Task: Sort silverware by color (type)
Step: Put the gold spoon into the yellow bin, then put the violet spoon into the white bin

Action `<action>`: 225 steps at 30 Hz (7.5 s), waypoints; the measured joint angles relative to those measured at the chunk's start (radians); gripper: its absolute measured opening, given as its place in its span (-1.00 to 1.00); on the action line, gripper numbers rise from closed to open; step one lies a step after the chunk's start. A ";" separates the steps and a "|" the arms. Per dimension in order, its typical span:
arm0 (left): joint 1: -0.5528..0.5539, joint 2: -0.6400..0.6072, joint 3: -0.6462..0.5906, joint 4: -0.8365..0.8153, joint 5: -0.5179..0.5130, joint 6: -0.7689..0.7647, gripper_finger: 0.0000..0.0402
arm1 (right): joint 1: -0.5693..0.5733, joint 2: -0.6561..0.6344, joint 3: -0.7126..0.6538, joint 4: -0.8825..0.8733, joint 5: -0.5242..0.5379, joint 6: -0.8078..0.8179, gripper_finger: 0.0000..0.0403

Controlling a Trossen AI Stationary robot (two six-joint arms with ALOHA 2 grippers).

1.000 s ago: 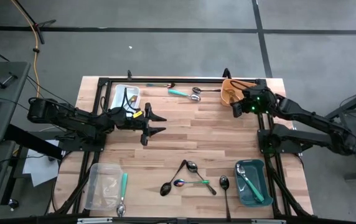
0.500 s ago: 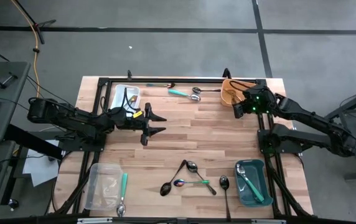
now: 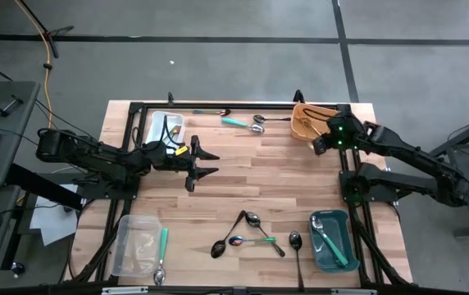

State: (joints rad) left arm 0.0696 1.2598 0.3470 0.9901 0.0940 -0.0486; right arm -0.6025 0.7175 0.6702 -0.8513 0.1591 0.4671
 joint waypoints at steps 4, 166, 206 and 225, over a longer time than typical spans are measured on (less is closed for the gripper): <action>0.000 0.000 0.000 0.000 0.000 0.000 -0.12 | 0.000 0.000 0.053 -0.067 0.103 -0.001 -0.56; 0.000 0.000 0.000 -0.029 -0.028 0.008 -0.12 | -0.078 0.959 0.440 -0.461 0.434 -0.495 -0.61; 0.000 0.000 0.000 -0.075 -0.026 -0.028 -0.12 | 0.508 0.592 -0.313 1.693 -0.071 -0.312 -0.60; 0.000 0.000 0.000 -0.023 -0.137 0.158 -0.12 | 0.507 0.678 -0.101 1.662 -0.108 -0.363 -0.60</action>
State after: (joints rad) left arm 0.0699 1.2598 0.3473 0.9671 -0.0432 0.1093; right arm -0.0952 1.3952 0.5693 0.8105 0.0515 0.1041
